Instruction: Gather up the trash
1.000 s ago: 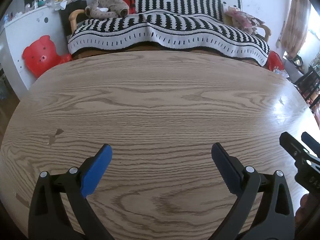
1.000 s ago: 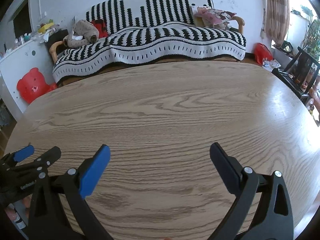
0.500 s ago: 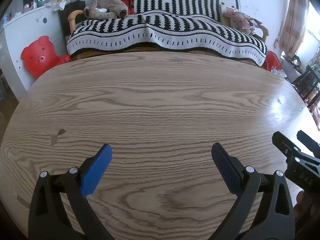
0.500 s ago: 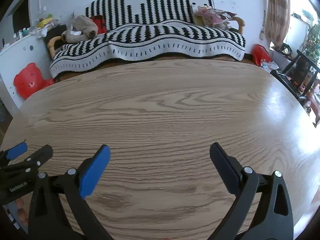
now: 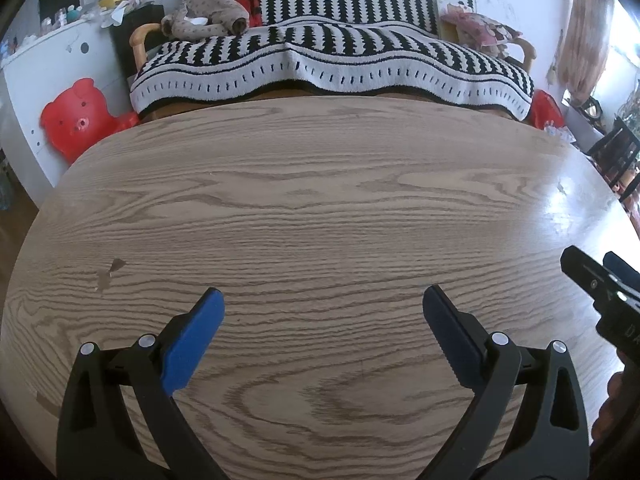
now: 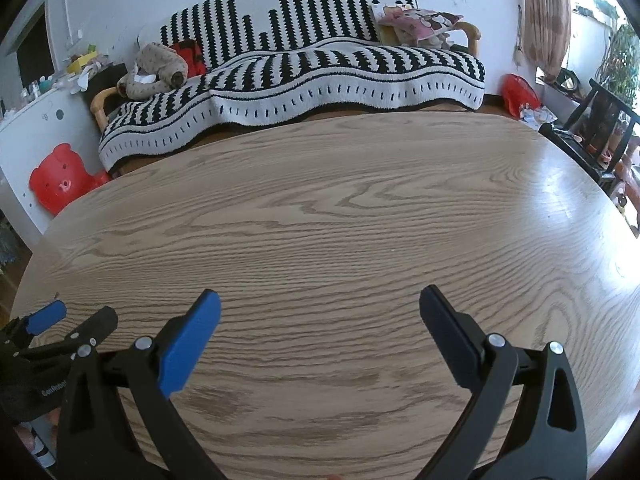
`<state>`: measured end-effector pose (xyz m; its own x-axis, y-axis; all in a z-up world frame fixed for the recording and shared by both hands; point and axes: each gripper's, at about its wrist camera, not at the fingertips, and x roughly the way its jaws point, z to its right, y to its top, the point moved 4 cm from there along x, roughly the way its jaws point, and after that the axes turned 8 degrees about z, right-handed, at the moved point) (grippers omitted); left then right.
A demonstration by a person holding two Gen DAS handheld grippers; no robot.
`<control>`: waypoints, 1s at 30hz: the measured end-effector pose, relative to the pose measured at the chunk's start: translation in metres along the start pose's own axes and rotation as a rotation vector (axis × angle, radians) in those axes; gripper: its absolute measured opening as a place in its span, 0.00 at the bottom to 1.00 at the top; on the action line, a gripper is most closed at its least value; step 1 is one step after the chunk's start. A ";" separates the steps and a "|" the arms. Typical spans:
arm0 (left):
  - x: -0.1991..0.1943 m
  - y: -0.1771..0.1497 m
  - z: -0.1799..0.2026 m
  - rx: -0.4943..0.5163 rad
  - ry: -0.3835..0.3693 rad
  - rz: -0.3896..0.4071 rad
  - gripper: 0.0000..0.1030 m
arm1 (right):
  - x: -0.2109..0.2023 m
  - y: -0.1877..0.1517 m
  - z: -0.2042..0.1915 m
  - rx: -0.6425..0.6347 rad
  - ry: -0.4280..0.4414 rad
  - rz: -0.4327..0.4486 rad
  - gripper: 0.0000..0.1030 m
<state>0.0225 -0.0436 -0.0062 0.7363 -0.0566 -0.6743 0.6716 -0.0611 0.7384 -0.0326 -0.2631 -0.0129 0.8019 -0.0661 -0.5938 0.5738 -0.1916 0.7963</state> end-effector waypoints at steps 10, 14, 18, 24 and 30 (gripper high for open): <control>0.000 -0.001 0.004 0.011 0.005 0.000 0.94 | -0.002 0.002 -0.004 -0.031 -0.007 0.010 0.93; 0.000 -0.001 0.004 0.009 0.001 -0.004 0.94 | -0.001 0.001 -0.004 -0.027 -0.008 0.006 0.93; 0.000 -0.002 0.005 0.009 -0.002 -0.006 0.94 | 0.000 0.001 -0.004 -0.026 -0.004 0.002 0.93; 0.001 -0.004 0.007 0.013 -0.003 -0.010 0.94 | 0.000 0.000 -0.005 -0.028 0.001 0.000 0.93; 0.002 -0.006 0.008 0.015 -0.004 -0.015 0.94 | 0.001 -0.001 -0.006 -0.026 0.000 0.000 0.93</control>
<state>0.0193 -0.0516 -0.0122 0.7257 -0.0595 -0.6855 0.6813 -0.0766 0.7280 -0.0316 -0.2574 -0.0130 0.8017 -0.0662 -0.5941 0.5783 -0.1657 0.7988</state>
